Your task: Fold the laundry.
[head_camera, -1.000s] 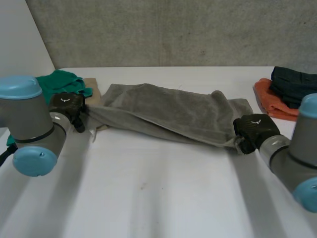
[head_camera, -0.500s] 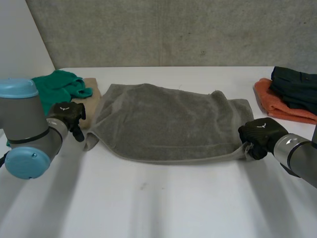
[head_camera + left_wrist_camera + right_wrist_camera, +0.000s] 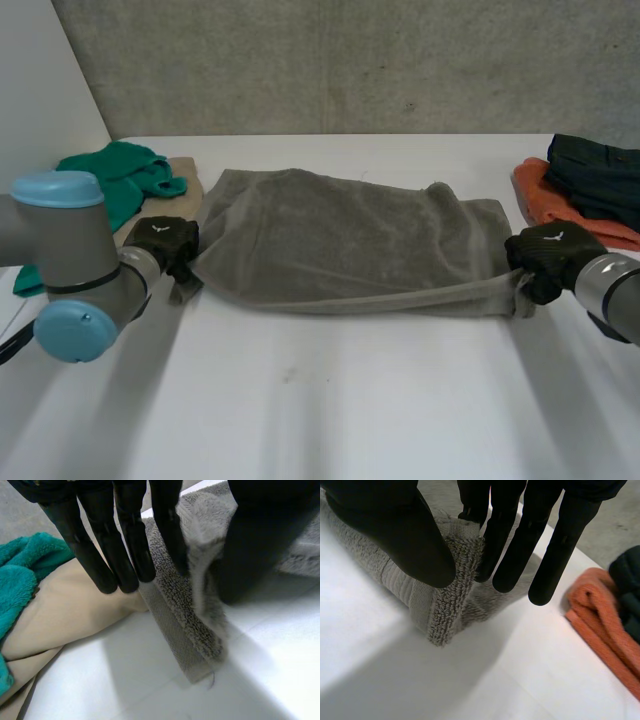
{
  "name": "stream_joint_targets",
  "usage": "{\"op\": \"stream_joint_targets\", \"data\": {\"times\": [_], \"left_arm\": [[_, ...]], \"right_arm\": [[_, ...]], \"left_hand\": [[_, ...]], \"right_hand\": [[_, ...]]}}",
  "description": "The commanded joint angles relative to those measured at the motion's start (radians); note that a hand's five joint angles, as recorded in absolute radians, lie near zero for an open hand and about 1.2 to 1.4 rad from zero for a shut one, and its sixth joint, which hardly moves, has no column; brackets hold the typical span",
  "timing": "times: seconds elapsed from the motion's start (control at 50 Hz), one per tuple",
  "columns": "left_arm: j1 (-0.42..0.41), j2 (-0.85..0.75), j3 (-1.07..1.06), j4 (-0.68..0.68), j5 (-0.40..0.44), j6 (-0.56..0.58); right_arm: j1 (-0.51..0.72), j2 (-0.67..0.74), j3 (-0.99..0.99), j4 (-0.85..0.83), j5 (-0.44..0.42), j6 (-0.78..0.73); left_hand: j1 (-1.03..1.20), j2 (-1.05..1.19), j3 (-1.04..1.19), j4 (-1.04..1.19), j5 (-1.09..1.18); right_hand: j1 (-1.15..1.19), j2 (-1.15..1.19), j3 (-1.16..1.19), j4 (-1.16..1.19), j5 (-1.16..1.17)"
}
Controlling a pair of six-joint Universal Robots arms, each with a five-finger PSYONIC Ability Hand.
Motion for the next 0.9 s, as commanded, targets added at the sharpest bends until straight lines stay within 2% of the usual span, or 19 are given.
{"op": "stream_joint_targets", "data": {"times": [0.02,0.08,0.14,0.2,0.24,0.32,0.36,0.46,0.58,0.64,0.78,0.9], "left_arm": [[-0.017,-0.005,0.032,-0.009,-0.117,0.121],[-0.027,0.042,-0.017,-0.010,-0.124,0.195],[-0.054,0.137,-0.124,-0.013,-0.093,0.308],[-0.095,0.246,-0.239,-0.025,-0.082,0.457],[-0.124,0.313,-0.316,-0.051,-0.102,0.572],[-0.168,0.387,-0.414,-0.134,-0.162,0.704],[-0.192,0.404,-0.434,-0.176,-0.185,0.730],[-0.271,0.417,-0.383,-0.281,-0.233,0.692],[-0.282,0.343,-0.242,-0.311,-0.259,0.638],[-0.282,0.282,-0.136,-0.302,-0.247,0.631],[-0.247,0.092,0.151,-0.130,-0.121,0.641],[-0.222,-0.111,0.412,-0.039,-0.093,0.684]], "right_arm": [[-0.055,-0.053,-0.022,0.056,-0.016,-0.027],[-0.084,-0.078,-0.037,0.131,-0.047,-0.098],[-0.114,-0.086,-0.049,0.220,-0.084,-0.173],[-0.147,-0.084,-0.075,0.394,-0.113,-0.325],[-0.166,-0.078,-0.089,0.526,-0.111,-0.453],[-0.195,-0.060,-0.092,0.712,-0.085,-0.686],[-0.198,-0.055,-0.095,0.740,-0.072,-0.753],[-0.183,-0.034,-0.118,0.688,-0.044,-0.739],[-0.163,0.016,-0.167,0.608,-0.016,-0.699],[-0.146,0.065,-0.224,0.519,-0.015,-0.661],[-0.108,0.196,-0.351,0.233,0.008,-0.476],[-0.080,0.279,-0.416,0.021,0.020,-0.377]], "left_hand": [[0.378,0.423,0.426,0.441,0.448],[0.378,0.423,0.426,0.441,0.448],[0.378,0.423,0.426,0.441,0.448],[0.378,0.423,0.426,0.441,0.448],[0.378,0.423,0.426,0.441,0.448],[0.378,0.423,0.426,0.441,0.448],[0.378,0.423,0.426,0.441,0.448],[0.378,0.423,0.426,0.441,0.448],[0.378,0.423,0.426,0.441,0.448],[0.378,0.423,0.426,0.441,0.448],[0.378,0.423,0.426,0.441,0.448],[0.378,0.423,0.426,0.441,0.448]], "right_hand": [[0.296,0.222,0.211,0.198,0.211],[0.296,0.222,0.211,0.198,0.211],[0.296,0.222,0.211,0.198,0.211],[0.296,0.222,0.211,0.198,0.211],[0.296,0.222,0.211,0.198,0.211],[0.296,0.222,0.211,0.198,0.211],[0.296,0.222,0.211,0.198,0.211],[0.296,0.222,0.211,0.198,0.211],[0.296,0.222,0.211,0.198,0.211],[0.296,0.222,0.211,0.198,0.211],[0.296,0.222,0.211,0.198,0.211],[0.296,0.222,0.211,0.198,0.211]]}}
